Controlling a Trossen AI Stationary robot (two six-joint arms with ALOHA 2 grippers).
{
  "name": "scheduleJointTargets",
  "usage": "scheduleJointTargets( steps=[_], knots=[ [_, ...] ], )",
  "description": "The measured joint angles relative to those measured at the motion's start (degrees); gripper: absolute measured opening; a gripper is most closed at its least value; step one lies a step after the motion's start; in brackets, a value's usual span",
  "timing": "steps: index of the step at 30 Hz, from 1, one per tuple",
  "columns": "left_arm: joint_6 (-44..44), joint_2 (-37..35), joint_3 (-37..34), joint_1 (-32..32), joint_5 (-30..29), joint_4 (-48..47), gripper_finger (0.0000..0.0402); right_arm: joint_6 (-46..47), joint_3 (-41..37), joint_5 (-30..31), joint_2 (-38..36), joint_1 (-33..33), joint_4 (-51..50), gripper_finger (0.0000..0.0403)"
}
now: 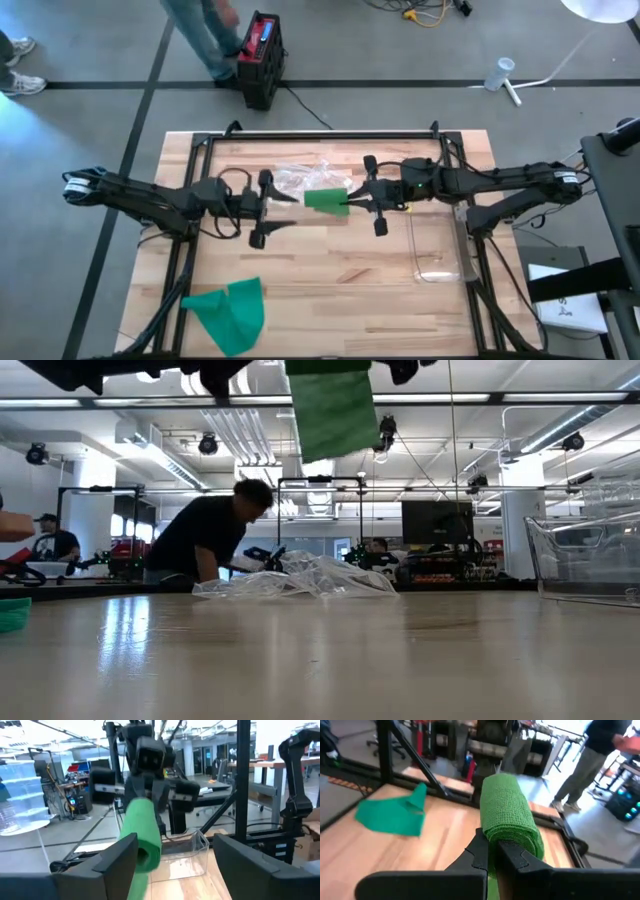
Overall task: Roll bandage
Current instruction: Roll the green bandage
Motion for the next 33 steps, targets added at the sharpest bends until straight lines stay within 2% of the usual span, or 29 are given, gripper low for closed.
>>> scheduleJointTargets(
  steps=[8,14,19,27,33],
  knots=[
    [-0.8,-2.7,-1.2,1.0,-0.2,1.5,0.0288,0.7,-4.8,0.5,0.4,0.0,4.0,0.0003],
    [0.7,-2.7,-1.2,1.0,-4.0,2.0,0.0303,0.0,-6.0,0.5,0.4,0.0,6.4,0.0003],
    [1.3,-2.7,-1.1,1.0,-7.6,3.4,0.0299,-0.4,-6.4,0.5,0.4,0.0,6.4,0.0003],
    [2.5,-5.0,-1.1,1.4,-17.1,5.0,0.0276,0.7,-6.9,0.6,-0.2,0.0,5.9,0.0003],
    [3.5,-9.4,-1.1,2.1,-18.0,2.0,0.0260,0.5,-6.9,0.6,-0.9,0.0,6.0,0.0003]
  ],
)
